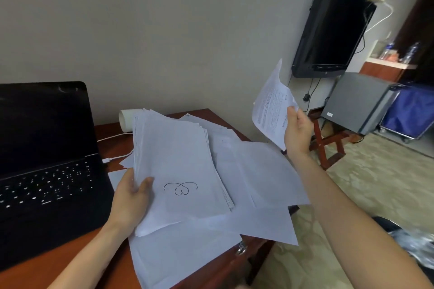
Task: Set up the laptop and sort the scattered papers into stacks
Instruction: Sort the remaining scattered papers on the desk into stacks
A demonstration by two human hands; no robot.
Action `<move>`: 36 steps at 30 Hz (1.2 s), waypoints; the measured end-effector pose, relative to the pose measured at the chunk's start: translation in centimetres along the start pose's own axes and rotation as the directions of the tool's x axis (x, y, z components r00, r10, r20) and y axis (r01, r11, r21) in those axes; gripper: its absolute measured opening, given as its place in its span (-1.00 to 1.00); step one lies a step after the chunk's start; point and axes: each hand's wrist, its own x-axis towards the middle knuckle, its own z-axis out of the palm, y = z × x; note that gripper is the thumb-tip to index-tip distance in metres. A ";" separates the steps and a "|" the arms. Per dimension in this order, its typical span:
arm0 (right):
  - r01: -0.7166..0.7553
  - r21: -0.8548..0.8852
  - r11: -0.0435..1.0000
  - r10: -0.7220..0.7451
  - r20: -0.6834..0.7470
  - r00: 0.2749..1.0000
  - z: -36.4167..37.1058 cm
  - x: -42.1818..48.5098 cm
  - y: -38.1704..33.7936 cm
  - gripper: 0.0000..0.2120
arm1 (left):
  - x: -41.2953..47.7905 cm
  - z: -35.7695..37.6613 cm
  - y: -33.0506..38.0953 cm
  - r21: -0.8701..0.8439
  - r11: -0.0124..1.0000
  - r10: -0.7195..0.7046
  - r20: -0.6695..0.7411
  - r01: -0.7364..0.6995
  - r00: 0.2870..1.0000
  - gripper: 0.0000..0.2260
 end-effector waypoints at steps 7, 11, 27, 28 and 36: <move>0.306 -0.317 0.898 -0.137 0.459 0.878 -5.5 -5.7 4.7 -0.57 | -0.8 0.1 0.3 -0.004 1.000 -0.016 0.008 0.016 1.000 -0.91; 0.311 -0.398 0.863 0.004 0.621 0.784 -6.8 -9.7 8.6 -0.64 | -1.0 0.0 0.4 0.008 1.000 -0.025 0.019 0.025 1.000 -0.90; 0.413 -0.666 0.621 0.209 0.648 0.732 -7.1 -11.6 8.6 -0.53 | -1.1 -0.1 0.0 0.019 0.999 -0.027 0.022 0.026 0.999 -0.82; 0.432 -0.678 0.594 0.178 0.635 0.752 -7.0 -11.8 8.7 -0.57 | -1.1 -0.1 -0.1 0.021 0.999 -0.026 0.022 0.026 0.999 -0.82; 0.411 -0.707 0.576 -0.108 0.432 0.895 -5.6 -11.7 6.4 -0.53 | -0.7 -0.9 0.1 0.003 1.000 -0.021 0.015 0.020 1.000 -0.86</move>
